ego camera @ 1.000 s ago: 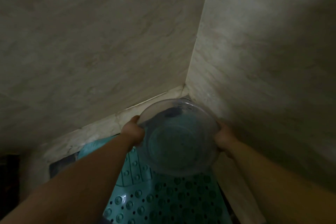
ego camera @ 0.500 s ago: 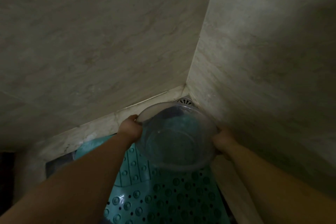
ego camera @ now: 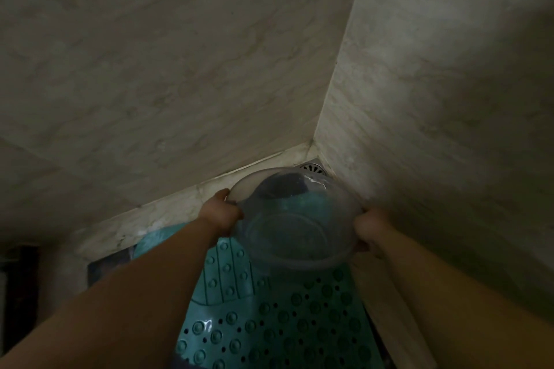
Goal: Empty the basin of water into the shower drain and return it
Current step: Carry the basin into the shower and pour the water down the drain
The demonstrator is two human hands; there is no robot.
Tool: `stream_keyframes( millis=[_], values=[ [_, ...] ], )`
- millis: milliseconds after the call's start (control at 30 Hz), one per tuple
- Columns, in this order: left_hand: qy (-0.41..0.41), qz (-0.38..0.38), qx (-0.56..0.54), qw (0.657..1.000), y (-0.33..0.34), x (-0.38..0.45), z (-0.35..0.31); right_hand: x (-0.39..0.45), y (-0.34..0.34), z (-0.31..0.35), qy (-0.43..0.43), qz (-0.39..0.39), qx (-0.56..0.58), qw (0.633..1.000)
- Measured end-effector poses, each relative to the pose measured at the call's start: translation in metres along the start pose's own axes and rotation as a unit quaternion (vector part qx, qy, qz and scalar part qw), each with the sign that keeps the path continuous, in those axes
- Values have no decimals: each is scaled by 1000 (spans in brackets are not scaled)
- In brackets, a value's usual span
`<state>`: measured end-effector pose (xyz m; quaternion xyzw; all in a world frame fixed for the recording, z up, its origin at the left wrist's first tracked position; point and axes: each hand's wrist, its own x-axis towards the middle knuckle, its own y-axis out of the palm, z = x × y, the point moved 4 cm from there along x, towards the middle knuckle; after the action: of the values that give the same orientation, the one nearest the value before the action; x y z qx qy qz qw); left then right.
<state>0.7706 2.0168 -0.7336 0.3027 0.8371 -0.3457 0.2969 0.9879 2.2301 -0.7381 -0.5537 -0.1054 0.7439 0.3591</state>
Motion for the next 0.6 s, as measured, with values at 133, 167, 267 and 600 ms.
stream_keyframes(
  millis=[133,167,267,600],
  values=[
    [-12,16,-26,999,3,-6,-1,-1,0,2,4,-5,-4,1000],
    [-4,10,-23,1000,3,-6,-2,-1,0,2,3,-5,-2,1000],
    [19,-19,-25,999,0,-6,-5,-2,0,3,-9,-9,27,1000],
    [52,-65,-40,996,-1,-7,-15,-3,2,2,29,19,86,996]
  ],
)
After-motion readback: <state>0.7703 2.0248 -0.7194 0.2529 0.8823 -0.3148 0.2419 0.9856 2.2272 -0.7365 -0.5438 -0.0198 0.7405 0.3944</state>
